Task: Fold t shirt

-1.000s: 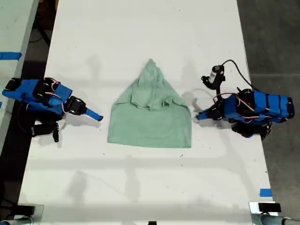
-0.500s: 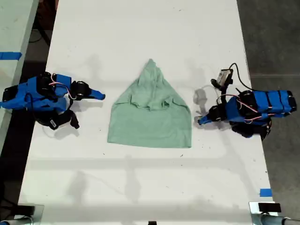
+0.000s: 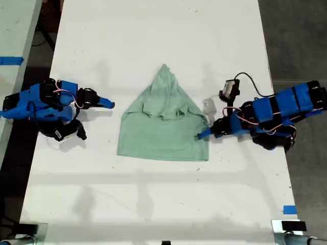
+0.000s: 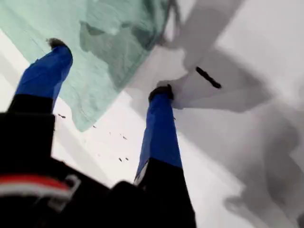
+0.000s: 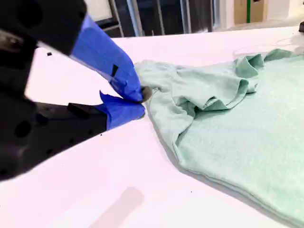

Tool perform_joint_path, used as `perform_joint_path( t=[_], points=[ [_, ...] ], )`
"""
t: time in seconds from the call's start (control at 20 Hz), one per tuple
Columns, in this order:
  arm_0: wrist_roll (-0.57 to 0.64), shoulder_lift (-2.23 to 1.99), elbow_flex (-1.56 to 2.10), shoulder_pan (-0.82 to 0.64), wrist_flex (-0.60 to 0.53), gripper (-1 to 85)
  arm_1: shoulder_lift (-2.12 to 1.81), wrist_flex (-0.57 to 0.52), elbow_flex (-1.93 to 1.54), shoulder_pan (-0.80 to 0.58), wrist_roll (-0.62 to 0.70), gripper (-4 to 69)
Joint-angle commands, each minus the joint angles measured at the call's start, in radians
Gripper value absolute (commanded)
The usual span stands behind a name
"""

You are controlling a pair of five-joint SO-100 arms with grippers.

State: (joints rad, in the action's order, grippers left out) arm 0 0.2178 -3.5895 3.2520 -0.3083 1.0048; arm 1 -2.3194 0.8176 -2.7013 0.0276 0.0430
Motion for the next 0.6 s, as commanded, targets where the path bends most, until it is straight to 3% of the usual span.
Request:
perform_joint_path(
  t=[0.0, 0.05, 0.15, 0.3, 0.45, 0.55],
  points=[
    [-0.003, -0.006, 0.04, -0.005, 0.002, -0.3, 0.249, -0.321, 0.043, -0.034, 0.048, 27.6],
    [-0.003, -0.006, 0.04, -0.003, 0.002, -0.3, 0.299, -0.353, 0.057, -0.043, 0.04, 1.1],
    [-0.003, -0.006, 0.04, -0.003, 0.002, -0.3, 0.268, -0.318, 0.052, -0.051, 0.017, -0.7],
    [-0.003, -0.006, 0.04, -0.002, 0.002, -0.3, -0.051, 0.058, 0.069, -0.046, -0.044, -0.7],
    [-0.003, -0.006, 0.04, -0.009, 0.003, -0.3, -0.331, 0.348, 0.193, -0.143, 0.106, -0.7],
    [-0.003, -0.006, 0.04, -0.005, 0.003, -0.3, -0.293, 0.448, 0.39, -0.167, 0.195, -0.7]
  ],
)
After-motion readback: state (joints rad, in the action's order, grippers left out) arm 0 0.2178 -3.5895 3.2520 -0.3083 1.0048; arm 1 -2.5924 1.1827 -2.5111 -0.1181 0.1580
